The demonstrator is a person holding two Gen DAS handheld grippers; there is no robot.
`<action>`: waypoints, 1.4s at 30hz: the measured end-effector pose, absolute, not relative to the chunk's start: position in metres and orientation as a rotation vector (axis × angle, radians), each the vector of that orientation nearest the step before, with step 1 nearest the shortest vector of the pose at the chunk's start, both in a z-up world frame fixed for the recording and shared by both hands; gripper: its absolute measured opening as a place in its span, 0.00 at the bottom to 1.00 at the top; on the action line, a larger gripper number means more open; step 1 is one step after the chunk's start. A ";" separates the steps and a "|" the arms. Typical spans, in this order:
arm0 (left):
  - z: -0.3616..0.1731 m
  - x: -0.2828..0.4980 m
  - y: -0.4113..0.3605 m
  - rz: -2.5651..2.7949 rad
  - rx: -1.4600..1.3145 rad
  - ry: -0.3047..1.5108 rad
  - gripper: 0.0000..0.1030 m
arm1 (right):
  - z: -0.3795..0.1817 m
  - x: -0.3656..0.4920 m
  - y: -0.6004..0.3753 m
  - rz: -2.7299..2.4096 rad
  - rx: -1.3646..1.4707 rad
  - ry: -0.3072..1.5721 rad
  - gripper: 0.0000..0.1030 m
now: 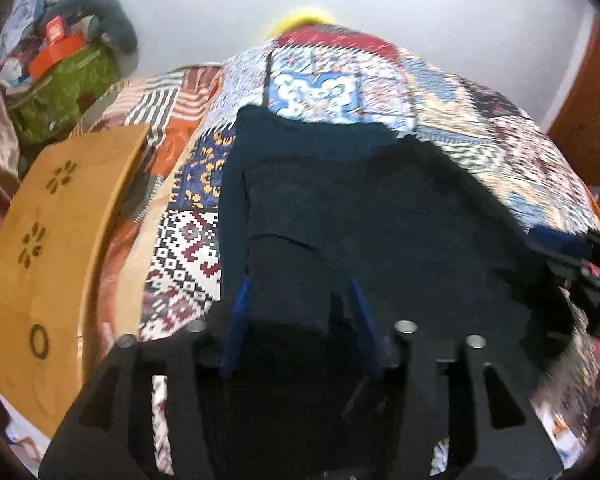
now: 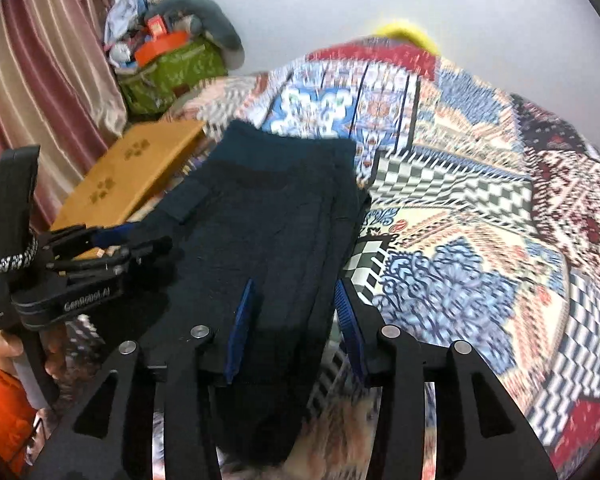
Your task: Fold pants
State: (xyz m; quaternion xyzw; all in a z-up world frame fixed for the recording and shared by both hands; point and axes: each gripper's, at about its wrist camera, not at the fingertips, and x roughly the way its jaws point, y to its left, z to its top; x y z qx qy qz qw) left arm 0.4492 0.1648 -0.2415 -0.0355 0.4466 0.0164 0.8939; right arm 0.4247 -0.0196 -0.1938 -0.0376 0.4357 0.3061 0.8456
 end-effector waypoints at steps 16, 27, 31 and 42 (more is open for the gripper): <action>-0.032 0.238 0.093 -0.051 0.053 0.462 0.82 | -0.010 0.255 -0.090 0.717 -0.001 0.498 0.37; 0.035 0.078 0.046 -0.007 0.052 0.132 0.85 | 0.036 0.119 -0.125 0.714 0.002 0.235 0.37; 0.034 0.046 0.038 0.017 0.048 0.086 0.85 | 0.036 0.083 -0.127 0.685 -0.006 0.158 0.37; 0.021 0.021 0.034 0.010 0.032 0.084 1.00 | 0.035 0.071 -0.126 0.631 0.037 0.145 0.85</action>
